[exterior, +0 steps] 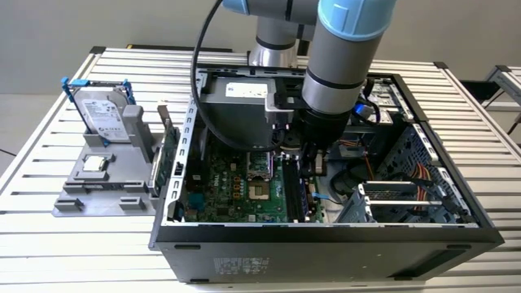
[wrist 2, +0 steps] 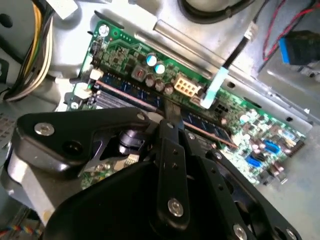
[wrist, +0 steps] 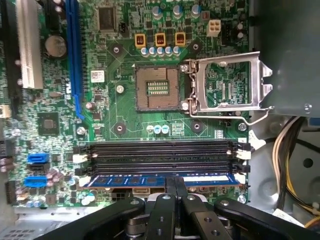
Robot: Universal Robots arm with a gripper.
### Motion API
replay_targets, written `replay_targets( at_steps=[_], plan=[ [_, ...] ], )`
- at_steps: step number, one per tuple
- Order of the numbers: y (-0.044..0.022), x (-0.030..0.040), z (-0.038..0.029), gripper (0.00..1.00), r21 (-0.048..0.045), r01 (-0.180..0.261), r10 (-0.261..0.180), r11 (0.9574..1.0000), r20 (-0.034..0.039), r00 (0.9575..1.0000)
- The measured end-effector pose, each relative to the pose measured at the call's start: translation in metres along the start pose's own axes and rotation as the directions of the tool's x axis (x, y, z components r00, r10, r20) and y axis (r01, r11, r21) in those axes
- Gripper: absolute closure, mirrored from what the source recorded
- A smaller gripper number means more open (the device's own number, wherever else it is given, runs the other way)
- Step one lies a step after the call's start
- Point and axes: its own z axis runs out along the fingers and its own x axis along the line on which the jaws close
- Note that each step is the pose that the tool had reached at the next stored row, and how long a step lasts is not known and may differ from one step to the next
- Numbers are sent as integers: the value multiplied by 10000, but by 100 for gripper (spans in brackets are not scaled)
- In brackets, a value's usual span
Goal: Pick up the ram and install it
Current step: 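Press down the ram until it locks into place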
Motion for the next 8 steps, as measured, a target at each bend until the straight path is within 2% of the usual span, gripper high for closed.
replay_targets(
  at_steps=[8],
  plan=[
    [-2,6,-158,100,-1,0,0,10000,-2,10000]
  ],
)
